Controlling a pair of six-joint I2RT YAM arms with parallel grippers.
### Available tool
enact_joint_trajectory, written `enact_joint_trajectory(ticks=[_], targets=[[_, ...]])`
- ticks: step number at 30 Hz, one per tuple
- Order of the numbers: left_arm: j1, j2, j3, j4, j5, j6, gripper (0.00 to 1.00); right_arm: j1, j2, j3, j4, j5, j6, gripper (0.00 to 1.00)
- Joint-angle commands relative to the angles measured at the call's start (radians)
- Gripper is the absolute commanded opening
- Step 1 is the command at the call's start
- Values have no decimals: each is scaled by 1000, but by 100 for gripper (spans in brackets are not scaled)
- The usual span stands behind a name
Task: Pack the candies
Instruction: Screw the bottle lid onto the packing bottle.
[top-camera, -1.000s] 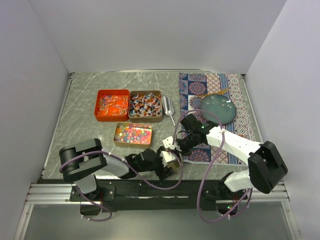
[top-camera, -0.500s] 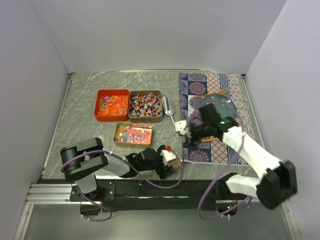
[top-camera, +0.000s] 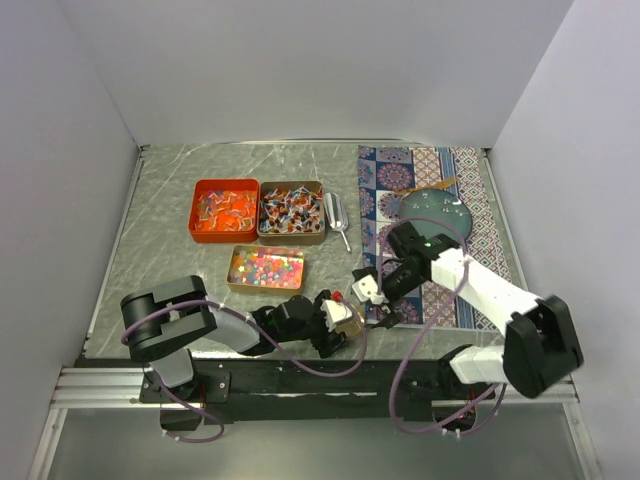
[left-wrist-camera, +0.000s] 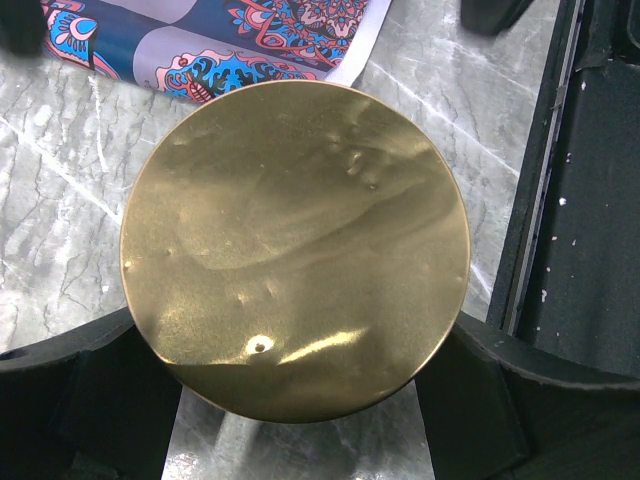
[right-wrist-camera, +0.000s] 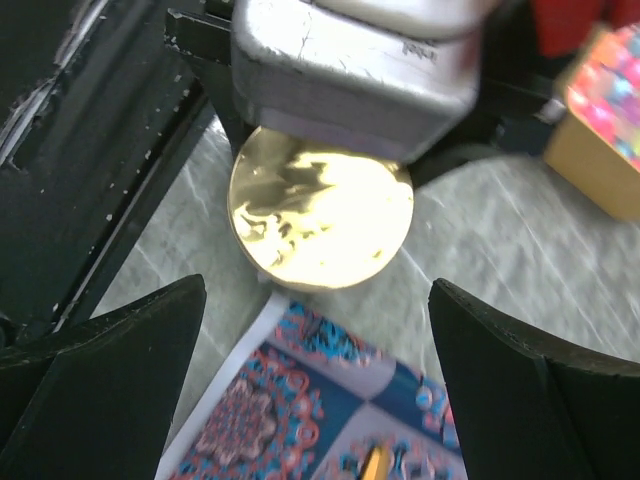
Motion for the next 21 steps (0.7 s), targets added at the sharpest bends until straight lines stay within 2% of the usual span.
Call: enact_joint_trajectory(ticks=[1, 12, 21], targets=[[9, 57, -16, -188, 17, -20, 1, 30, 67, 65, -25, -72, -112, 100], [10, 62, -13, -193, 11, -20, 1, 118, 168, 87, -11, -52, -88, 100], [9, 74, 1, -222, -8, -41, 1, 126, 248, 180, -89, -24, -96, 100]])
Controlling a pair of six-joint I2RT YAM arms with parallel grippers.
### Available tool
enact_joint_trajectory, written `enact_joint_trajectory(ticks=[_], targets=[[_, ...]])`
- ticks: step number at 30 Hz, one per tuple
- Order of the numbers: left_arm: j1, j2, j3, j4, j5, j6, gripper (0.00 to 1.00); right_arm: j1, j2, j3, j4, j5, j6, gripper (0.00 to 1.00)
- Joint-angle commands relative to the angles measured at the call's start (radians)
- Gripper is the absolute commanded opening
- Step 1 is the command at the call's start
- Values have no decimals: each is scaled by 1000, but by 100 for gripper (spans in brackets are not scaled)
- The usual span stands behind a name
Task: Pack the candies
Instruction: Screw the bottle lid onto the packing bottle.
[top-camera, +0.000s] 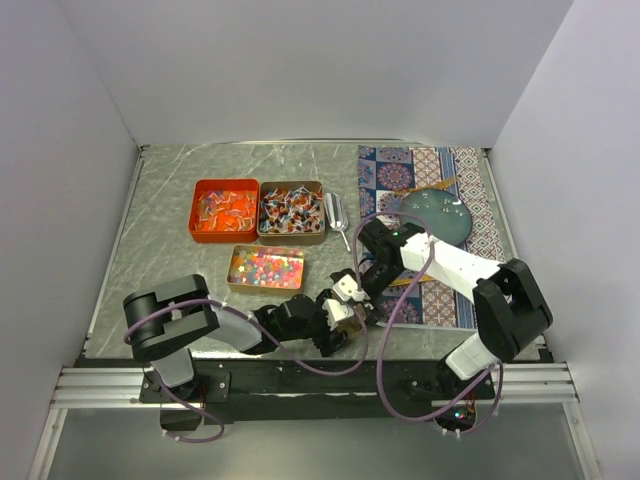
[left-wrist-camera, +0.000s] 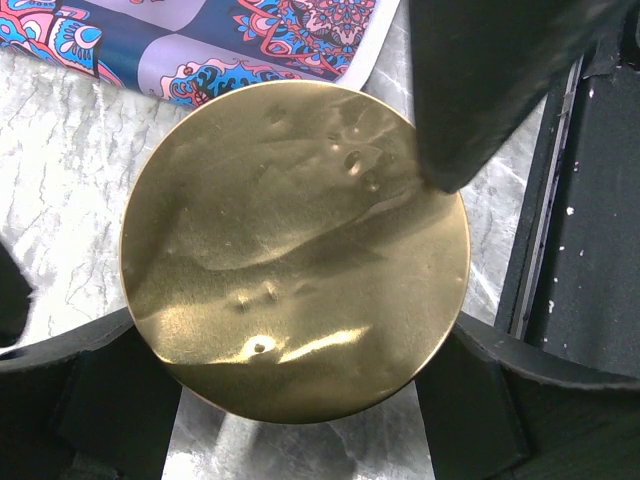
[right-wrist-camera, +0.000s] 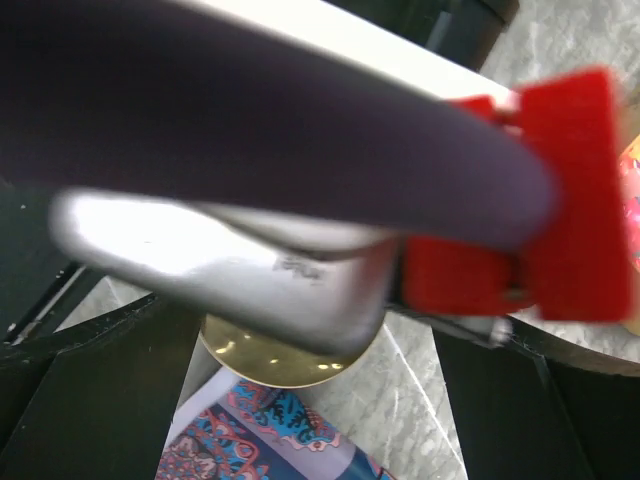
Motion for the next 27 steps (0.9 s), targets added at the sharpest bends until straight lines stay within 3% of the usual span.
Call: enact_joint_trajectory(ticks=[1, 9, 14, 27], targets=[[8, 63, -16, -217, -9, -45, 1, 8, 19, 48, -74, 9, -39, 100], [6, 72, -12, -220, -27, -46, 1, 31, 103, 162, -222, 99, -34, 100], [8, 71, -10, -220, -35, -46, 1, 39, 119, 173, -230, 132, -21, 100], [12, 85, -4, -229, -45, -54, 1, 24, 15, 32, -189, 201, 47, 100]])
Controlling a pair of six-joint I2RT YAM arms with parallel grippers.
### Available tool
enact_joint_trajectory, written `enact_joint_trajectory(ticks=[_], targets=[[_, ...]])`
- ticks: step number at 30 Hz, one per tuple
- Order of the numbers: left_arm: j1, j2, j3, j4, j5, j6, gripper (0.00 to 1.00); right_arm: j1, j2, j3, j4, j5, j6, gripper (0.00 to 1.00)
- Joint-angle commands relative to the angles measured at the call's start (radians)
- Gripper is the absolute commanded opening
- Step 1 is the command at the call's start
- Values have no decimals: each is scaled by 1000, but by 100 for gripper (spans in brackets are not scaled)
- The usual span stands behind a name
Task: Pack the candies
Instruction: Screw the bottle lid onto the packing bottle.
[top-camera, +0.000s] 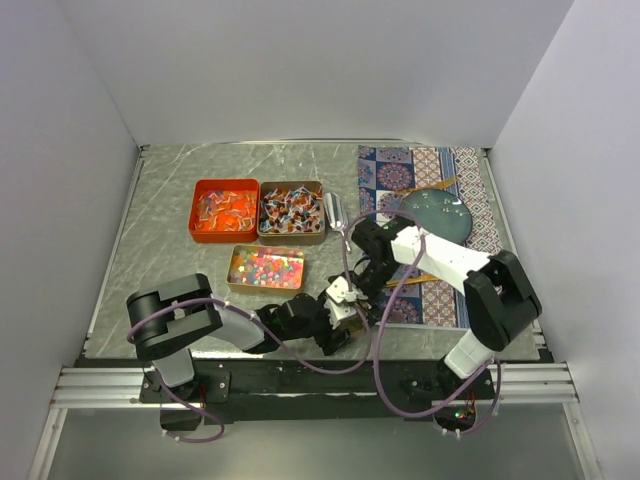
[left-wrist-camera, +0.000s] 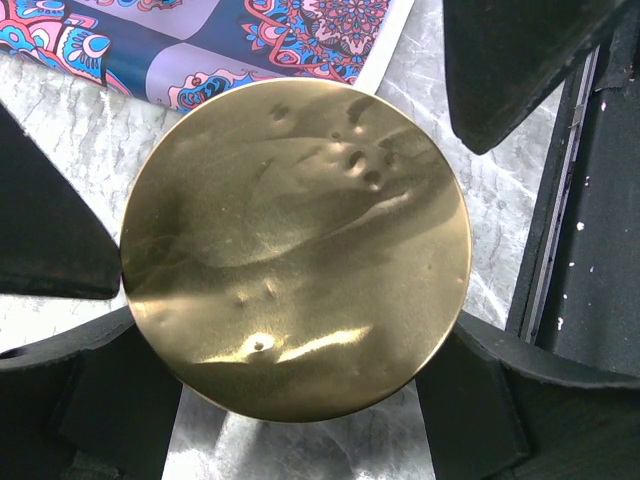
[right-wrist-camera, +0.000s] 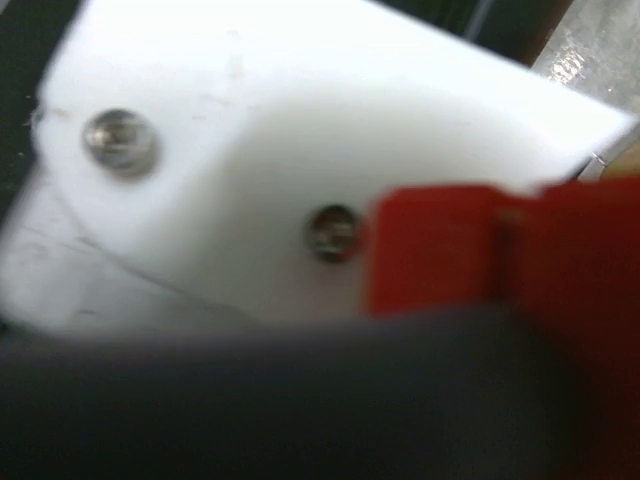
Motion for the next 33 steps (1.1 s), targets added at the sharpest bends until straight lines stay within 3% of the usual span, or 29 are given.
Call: enact_joint_trajectory(ticks=[1, 11, 21, 26, 33], targets=[[11, 69, -23, -229, -25, -49, 1, -9, -79, -83, -30, 70, 48, 100], [16, 82, -18, -235, -37, -56, 1, -33, -210, -246, -33, 189, 108, 100], [20, 86, -12, -251, -33, -58, 1, -116, -386, -286, -115, 226, 136, 100], [20, 85, -13, -248, -24, -49, 1, -272, -437, -216, -82, 171, 101, 100], [20, 93, -9, -249, -11, -42, 1, -256, -293, -140, 0, -13, 6, 100]])
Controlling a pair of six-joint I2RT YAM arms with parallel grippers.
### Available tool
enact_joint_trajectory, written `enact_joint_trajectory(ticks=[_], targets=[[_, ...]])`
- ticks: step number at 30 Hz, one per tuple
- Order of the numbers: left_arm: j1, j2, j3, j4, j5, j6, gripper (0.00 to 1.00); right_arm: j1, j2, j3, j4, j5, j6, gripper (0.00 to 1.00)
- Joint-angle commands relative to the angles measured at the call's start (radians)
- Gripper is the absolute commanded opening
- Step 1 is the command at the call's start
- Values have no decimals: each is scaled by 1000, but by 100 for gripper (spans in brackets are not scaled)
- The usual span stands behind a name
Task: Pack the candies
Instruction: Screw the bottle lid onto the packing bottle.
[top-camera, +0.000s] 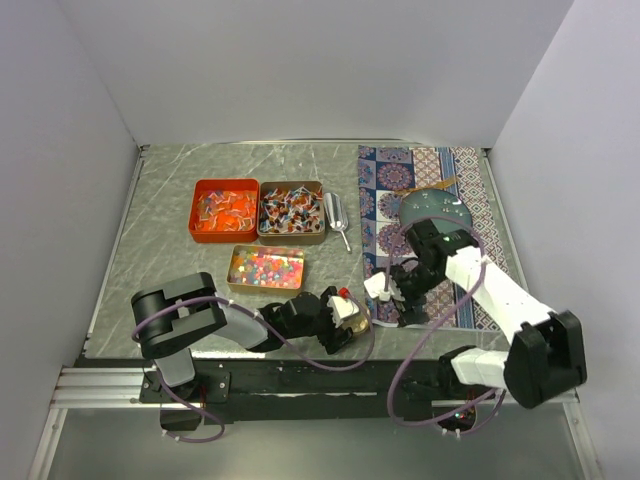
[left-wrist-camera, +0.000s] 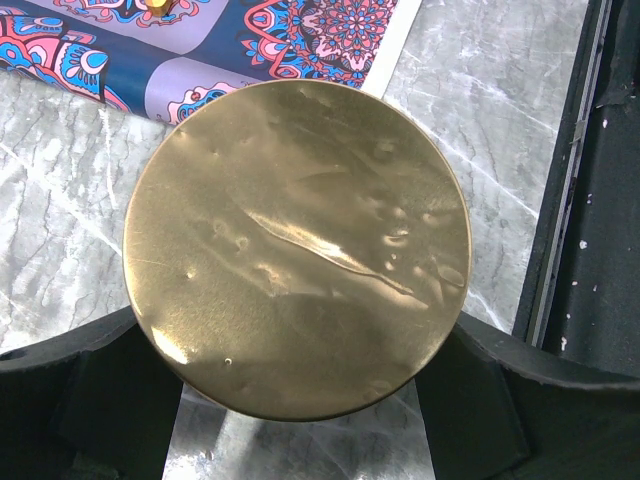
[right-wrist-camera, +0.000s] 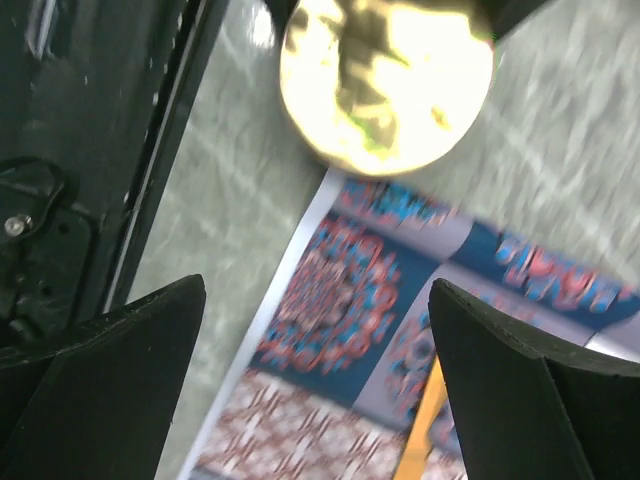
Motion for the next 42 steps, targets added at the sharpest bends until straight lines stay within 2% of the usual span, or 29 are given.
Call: enact_joint_trajectory(ticks=[1, 8, 11, 15, 19, 25, 32, 40, 42], targets=[[17, 67, -36, -249, -23, -43, 1, 32, 142, 79, 20, -133, -86, 100], [16, 64, -39, -243, -20, -37, 1, 115, 253, 127, 60, -156, -192, 100], [17, 72, -36, -246, -20, -37, 1, 141, 290, 150, 22, -150, -250, 100], [16, 69, -38, -242, -21, -35, 1, 173, 339, 193, 12, -125, -223, 100], [17, 78, -35, -248, -14, -37, 1, 176, 366, 230, -64, -131, -286, 100], [16, 76, -35, -248, -15, -34, 1, 227, 385, 239, -86, -99, -316, 100], [17, 78, -33, -248, -17, -34, 1, 268, 385, 225, -86, -100, -329, 100], [16, 75, -36, -245, -14, -32, 1, 310, 388, 216, -23, -81, -258, 100], [17, 75, -36, -243, -14, -32, 1, 319, 391, 216, -8, -70, -232, 97]])
